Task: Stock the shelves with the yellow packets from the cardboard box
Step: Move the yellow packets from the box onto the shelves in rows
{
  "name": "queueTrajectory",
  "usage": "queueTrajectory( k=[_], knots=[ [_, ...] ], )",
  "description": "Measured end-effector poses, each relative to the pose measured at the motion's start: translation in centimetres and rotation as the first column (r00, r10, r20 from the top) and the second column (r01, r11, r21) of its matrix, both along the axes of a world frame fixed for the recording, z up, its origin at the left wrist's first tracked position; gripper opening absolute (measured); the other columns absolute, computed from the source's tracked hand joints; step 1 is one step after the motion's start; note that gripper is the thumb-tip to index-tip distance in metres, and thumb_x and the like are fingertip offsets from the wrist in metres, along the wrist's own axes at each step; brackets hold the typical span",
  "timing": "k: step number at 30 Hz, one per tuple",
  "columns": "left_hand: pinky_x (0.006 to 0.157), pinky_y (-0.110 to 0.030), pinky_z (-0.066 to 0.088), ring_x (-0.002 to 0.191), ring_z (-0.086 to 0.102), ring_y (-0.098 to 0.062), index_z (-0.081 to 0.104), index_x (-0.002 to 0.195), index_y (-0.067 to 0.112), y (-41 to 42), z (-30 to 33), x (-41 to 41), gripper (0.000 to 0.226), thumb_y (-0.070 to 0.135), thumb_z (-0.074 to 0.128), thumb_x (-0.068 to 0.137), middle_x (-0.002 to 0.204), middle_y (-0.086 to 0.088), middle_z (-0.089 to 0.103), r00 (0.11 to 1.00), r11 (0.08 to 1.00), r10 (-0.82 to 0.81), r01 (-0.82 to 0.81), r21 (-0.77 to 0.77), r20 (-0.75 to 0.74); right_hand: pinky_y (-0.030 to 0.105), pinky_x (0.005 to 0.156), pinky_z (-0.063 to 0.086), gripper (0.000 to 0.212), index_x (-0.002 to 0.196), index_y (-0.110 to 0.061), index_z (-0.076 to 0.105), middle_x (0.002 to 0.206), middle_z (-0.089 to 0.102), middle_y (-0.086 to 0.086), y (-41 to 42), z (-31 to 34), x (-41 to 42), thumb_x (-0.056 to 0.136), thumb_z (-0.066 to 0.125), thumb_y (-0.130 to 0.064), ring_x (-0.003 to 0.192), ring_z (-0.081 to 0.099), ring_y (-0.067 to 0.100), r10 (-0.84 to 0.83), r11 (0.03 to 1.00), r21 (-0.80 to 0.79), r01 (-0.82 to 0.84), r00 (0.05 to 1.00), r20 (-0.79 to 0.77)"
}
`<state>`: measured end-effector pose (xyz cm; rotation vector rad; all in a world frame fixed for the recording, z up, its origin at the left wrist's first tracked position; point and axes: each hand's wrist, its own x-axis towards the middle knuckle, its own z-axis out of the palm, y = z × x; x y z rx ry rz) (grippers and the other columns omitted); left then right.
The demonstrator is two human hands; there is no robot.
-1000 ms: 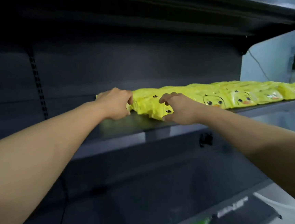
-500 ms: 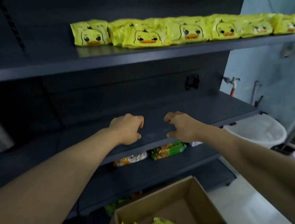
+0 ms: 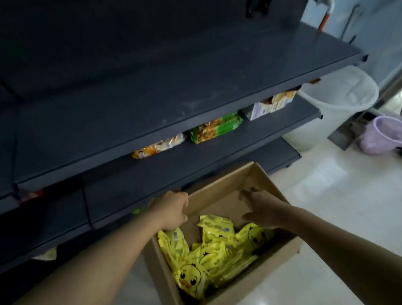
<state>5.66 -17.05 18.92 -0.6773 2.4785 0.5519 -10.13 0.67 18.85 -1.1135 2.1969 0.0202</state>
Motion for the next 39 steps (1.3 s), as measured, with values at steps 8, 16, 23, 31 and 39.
queueTrajectory(
  k=[8, 16, 23, 31, 39],
  knots=[
    [0.08, -0.031, 0.049, 0.098, 0.057, -0.019, 0.054, 0.105, 0.018, 0.3, -11.1, 0.7, 0.018, 0.023, 0.06, 0.089, 0.113, 0.0, 0.058, 0.996, 0.99, 0.04, -0.049, 0.132, 0.075, 0.03, 0.092, 0.04, 0.038, 0.127, -0.008, 0.048, 0.128, 0.05, 0.018, 3.1, -9.8, -1.0, 0.089, 0.047, -0.011, 0.12, 0.046, 0.032, -0.13, 0.984, 0.134, 0.12, 0.989, 0.07],
    [0.086, -0.042, 0.05, 0.106, 0.057, -0.028, 0.051, 0.108, 0.017, 1.9, -21.2, -1.6, 0.025, 0.008, 0.056, 0.085, 0.111, -0.004, 0.056, 0.996, 0.988, 0.05, -0.059, 0.14, 0.069, 0.03, 0.075, 0.041, 0.035, 0.123, -0.009, 0.046, 0.122, 0.053, 0.016, 5.0, -20.1, -6.2, 0.088, 0.047, -0.009, 0.109, 0.053, 0.031, -0.128, 0.968, 0.227, 0.108, 0.989, 0.075],
    [0.095, -0.041, 0.045, 0.122, 0.044, -0.026, 0.044, 0.131, 0.021, 4.3, -31.5, -5.1, 0.057, -0.002, 0.058, 0.081, 0.131, -0.003, 0.046, 0.996, 0.997, 0.003, -0.009, 0.074, 0.085, 0.035, 0.095, 0.046, 0.056, 0.138, -0.011, 0.036, 0.133, 0.05, 0.017, 4.3, -29.4, -9.8, 0.087, 0.059, -0.015, 0.12, 0.051, 0.031, -0.036, 0.966, 0.259, 0.004, 0.992, 0.119],
    [0.104, -0.035, 0.029, 0.134, 0.032, -0.023, 0.036, 0.141, 0.022, 4.0, -38.3, -9.0, 0.076, 0.003, 0.067, 0.075, 0.148, -0.002, 0.033, 0.996, 0.994, -0.014, 0.023, -0.109, 0.086, 0.035, 0.106, 0.035, 0.064, 0.142, -0.021, 0.031, 0.149, 0.027, 0.003, 3.4, -37.5, -11.9, 0.085, 0.053, -0.002, 0.137, 0.027, 0.026, 0.07, 0.952, 0.291, -0.097, 0.992, 0.1],
    [0.098, -0.034, 0.038, 0.132, 0.039, -0.024, 0.037, 0.139, 0.028, 3.4, -40.7, -9.9, 0.071, 0.003, 0.063, 0.079, 0.143, -0.001, 0.039, 0.989, 0.981, -0.139, 0.145, -0.129, 0.058, 0.027, 0.088, 0.041, 0.024, 0.111, -0.011, 0.06, 0.125, 0.043, 0.012, 4.2, -40.6, -12.0, 0.088, 0.054, -0.009, 0.119, 0.045, 0.029, 0.135, 0.911, 0.37, -0.182, 0.98, 0.149]
  ],
)
